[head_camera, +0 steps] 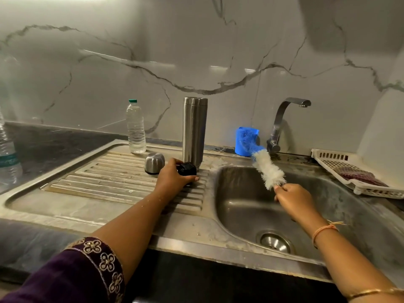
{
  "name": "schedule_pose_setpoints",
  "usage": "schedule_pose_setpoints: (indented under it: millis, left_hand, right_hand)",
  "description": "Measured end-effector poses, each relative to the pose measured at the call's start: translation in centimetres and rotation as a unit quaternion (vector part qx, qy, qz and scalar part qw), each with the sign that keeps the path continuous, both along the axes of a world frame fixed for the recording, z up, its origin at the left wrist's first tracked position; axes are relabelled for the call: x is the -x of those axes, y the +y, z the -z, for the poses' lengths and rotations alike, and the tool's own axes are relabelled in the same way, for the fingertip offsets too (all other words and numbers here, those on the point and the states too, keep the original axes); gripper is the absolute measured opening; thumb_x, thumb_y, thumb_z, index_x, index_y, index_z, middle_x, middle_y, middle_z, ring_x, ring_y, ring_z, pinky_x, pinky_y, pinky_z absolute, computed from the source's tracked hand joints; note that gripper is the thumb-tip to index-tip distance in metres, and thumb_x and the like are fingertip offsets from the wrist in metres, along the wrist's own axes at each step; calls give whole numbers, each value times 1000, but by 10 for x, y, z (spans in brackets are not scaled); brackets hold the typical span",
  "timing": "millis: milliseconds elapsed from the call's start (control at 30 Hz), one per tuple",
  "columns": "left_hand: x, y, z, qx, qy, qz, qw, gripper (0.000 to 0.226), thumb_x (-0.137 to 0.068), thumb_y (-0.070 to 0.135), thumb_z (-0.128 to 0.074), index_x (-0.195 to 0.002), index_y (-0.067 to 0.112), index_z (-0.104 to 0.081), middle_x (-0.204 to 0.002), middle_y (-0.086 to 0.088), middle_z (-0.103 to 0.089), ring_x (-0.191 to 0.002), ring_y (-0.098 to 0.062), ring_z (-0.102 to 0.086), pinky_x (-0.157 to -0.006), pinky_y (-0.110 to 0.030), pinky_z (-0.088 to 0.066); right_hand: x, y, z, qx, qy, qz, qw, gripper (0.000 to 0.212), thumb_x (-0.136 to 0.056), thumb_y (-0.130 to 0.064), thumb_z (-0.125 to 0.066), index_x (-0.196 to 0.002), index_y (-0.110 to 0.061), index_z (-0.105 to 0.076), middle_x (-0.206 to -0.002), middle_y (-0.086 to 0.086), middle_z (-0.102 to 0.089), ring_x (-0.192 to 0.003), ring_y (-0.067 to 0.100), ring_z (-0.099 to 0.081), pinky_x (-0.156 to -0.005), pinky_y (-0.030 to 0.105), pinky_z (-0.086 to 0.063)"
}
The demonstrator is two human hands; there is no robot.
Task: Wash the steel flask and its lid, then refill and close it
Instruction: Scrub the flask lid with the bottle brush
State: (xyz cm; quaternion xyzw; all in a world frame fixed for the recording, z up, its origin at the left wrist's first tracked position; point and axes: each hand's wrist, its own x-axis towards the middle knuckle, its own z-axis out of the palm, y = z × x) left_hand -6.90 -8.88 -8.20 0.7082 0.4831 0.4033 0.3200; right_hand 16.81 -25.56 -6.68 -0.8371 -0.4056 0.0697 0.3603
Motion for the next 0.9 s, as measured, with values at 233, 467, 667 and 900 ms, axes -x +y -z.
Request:
schedule_pose_setpoints:
  millis: [233, 467, 667, 900]
  left_hand:
    - [0, 4, 1, 5, 22, 12, 1000, 75, -68, 32, -83, -131, 14, -45, -129, -9, -57, -115, -23, -56, -99, -35, -47]
    - [2, 2, 2, 4, 18, 15, 1000, 96, -63, 50, -81, -141, 16, -35, -133, -8, -55, -117, -24, -55, -100, -39, -46]
    - [13, 6, -6, -7, -13, -83, 996, 105, -63, 87, -40, -139, 15, -34, -128, -13, -52, -114, -28, -53, -94, -47, -47]
    - [42, 44, -17, 0, 31, -179, 983, 53, -87, 38, -62, -134, 23, -42, -137, -18, -32, -124, -38, -35, -103, -48, -37]
  right_hand:
    - [-1, -1, 0, -13, 4, 8, 1000, 38, -96, -31, -47, -80, -1, -64, -78, 16, -64, -70, 31, -58, -62, 34, -46]
    - [0, -4, -1, -14, 13, 8, 1000, 38, -96, -30, -47, -81, 0, -64, -79, 17, -65, -70, 31, -58, -61, 34, -43]
    - [-1, -5, 0, -10, 14, 12, 1000, 38, -96, -30, -47, -79, 0, -64, -74, 16, -63, -64, 29, -55, -59, 32, -41]
    - [-3, -7, 0, -4, 33, 17, 999, 38, -96, -28, -47, -76, 0, -64, -62, 10, -55, -61, 25, -51, -58, 30, -38]
